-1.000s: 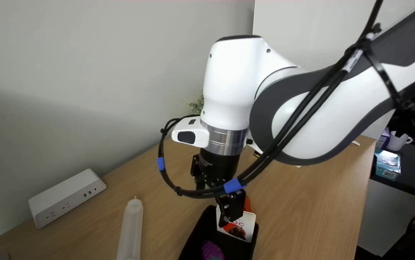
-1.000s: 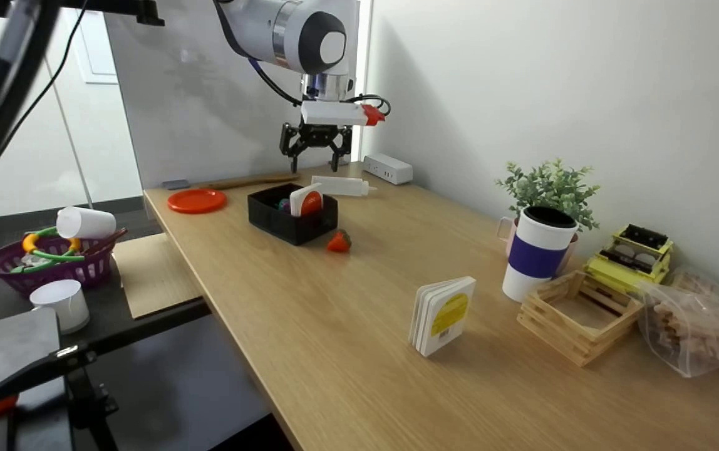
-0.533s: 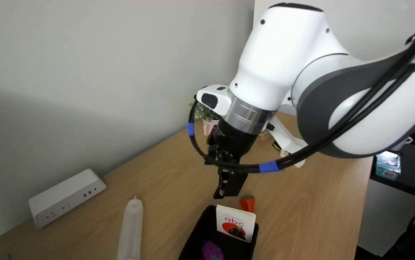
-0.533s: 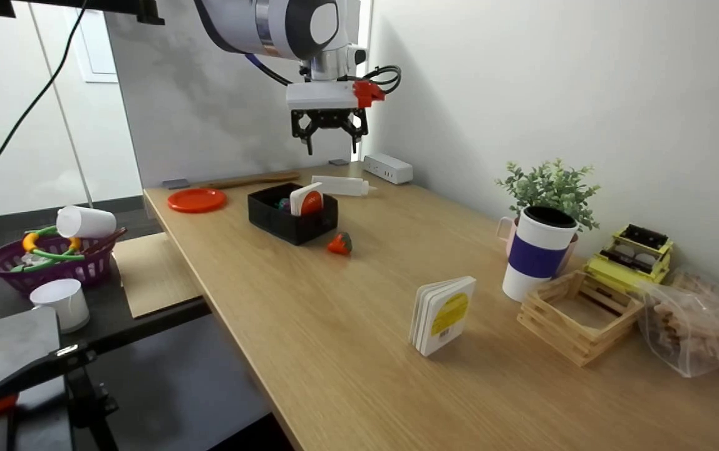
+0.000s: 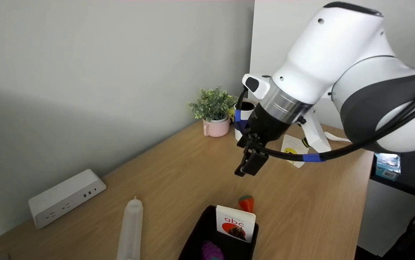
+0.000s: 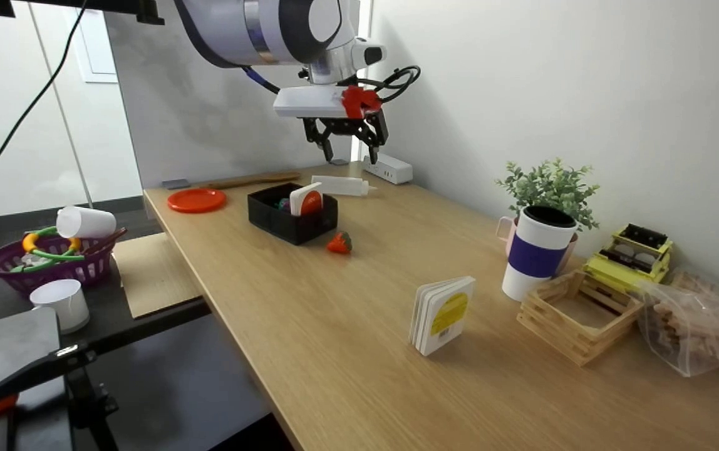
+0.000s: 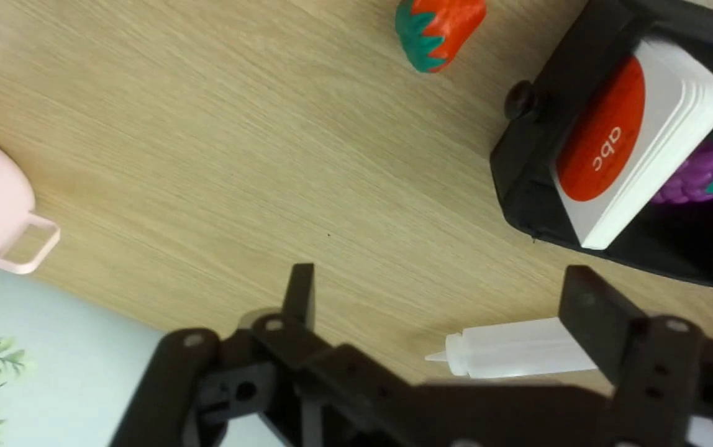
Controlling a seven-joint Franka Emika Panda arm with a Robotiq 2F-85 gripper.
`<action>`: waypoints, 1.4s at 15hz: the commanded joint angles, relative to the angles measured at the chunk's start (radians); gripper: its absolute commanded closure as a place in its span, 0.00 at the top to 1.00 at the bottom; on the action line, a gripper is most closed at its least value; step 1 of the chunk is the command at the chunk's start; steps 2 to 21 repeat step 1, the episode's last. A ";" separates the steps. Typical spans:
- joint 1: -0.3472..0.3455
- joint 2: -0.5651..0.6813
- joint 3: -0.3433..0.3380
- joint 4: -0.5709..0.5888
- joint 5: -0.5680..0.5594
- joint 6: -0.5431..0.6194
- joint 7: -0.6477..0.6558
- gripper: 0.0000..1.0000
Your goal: Put the red-white book and the purple object in the black box
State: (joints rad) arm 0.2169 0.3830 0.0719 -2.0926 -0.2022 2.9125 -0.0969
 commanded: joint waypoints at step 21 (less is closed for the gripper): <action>-0.005 -0.004 0.006 -0.003 -0.004 -0.002 0.006 1.00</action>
